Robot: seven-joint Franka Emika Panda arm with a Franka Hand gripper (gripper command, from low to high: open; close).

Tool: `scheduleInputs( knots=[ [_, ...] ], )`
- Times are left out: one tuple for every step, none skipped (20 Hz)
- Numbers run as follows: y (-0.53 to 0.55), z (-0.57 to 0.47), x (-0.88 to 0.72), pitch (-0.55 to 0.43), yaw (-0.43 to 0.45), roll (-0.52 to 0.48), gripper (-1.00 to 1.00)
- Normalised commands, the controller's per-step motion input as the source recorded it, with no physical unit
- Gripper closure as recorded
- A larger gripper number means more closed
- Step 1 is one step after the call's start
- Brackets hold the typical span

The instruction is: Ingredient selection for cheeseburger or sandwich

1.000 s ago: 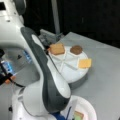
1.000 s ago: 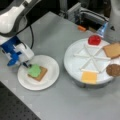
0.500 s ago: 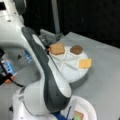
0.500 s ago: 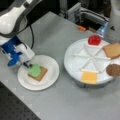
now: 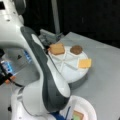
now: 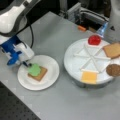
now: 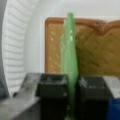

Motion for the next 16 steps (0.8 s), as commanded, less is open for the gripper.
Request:
scheduleInputs(
  knots=[
    [0.15,0.03,-0.13,-0.025,0.065,-0.187,1.0],
    [0.16,0.03,-0.13,-0.025,0.064,-0.186,1.0],
    [0.17,0.02,-0.13,-0.025,0.051,-0.184,1.0],
    [0.17,0.02,-0.13,-0.025,0.048,-0.183,1.0],
    [0.17,0.01,-0.14,-0.026,0.043,-0.182,1.0],
    [0.17,0.01,-0.14,-0.028,0.04,-0.181,1.0],
    [0.17,0.01,-0.14,-0.028,0.04,-0.181,1.0],
    [0.17,0.01,-0.14,-0.027,0.042,-0.18,-1.0],
    [0.17,0.01,-0.14,-0.024,0.048,-0.177,-1.0],
    [0.16,0.01,-0.14,-0.024,0.049,-0.177,-1.0],
    [0.16,0.01,-0.14,-0.021,0.043,-0.186,-1.0],
    [0.16,0.01,-0.14,-0.029,0.038,-0.192,-1.0],
    [0.16,0.01,-0.14,-0.03,0.039,-0.194,-1.0],
    [0.16,0.01,-0.14,-0.032,0.038,-0.2,-1.0],
    [0.16,0.01,-0.14,-0.033,0.038,-0.202,-1.0],
    [0.16,0.0,-0.14,-0.04,0.039,-0.209,-1.0]
  ],
)
